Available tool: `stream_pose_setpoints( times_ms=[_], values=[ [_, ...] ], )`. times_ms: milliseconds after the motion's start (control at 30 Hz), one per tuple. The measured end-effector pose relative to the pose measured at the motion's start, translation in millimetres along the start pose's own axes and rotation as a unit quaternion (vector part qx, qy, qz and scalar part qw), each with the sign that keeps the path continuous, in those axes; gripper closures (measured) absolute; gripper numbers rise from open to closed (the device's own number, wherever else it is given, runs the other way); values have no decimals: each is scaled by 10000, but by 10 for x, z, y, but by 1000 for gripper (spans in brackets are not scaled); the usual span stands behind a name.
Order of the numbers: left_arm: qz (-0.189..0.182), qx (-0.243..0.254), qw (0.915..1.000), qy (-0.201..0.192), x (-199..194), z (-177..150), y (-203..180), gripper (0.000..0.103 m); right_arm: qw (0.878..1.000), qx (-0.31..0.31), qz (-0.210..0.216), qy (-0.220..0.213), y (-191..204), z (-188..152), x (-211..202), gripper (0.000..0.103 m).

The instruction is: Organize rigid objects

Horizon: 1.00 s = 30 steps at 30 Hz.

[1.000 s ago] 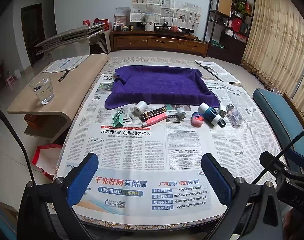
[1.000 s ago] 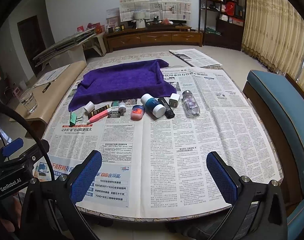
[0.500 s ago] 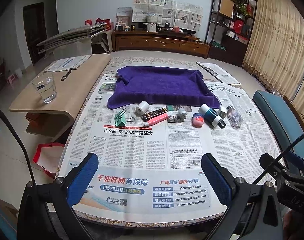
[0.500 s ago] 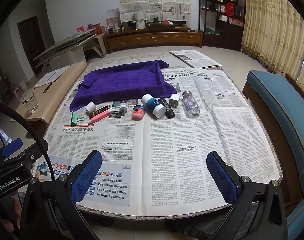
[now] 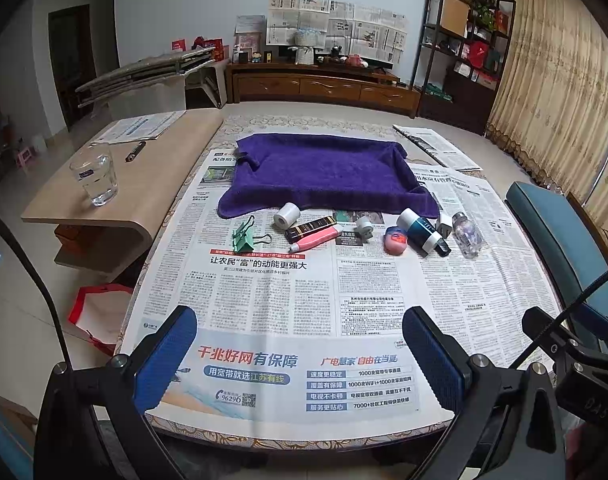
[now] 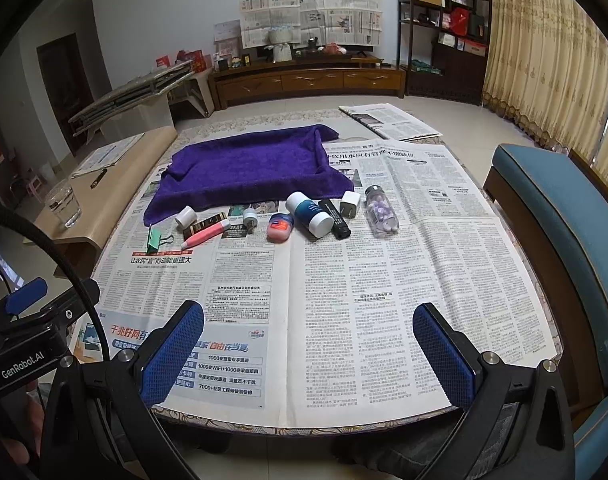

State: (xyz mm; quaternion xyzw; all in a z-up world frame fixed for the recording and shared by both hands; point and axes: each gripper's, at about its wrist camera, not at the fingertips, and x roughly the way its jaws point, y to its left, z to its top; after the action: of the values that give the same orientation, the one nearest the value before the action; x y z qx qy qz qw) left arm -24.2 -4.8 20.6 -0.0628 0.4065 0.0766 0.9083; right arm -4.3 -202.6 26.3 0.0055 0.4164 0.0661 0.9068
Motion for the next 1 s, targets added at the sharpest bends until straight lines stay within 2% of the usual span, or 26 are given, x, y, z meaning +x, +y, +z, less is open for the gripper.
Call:
stream_pose_setpoints(
  times_ms=[1000],
  values=[
    [105, -1, 9999, -49, -118, 59, 10, 0, 10000, -33, 38, 2, -39, 23, -72, 0]
  ],
)
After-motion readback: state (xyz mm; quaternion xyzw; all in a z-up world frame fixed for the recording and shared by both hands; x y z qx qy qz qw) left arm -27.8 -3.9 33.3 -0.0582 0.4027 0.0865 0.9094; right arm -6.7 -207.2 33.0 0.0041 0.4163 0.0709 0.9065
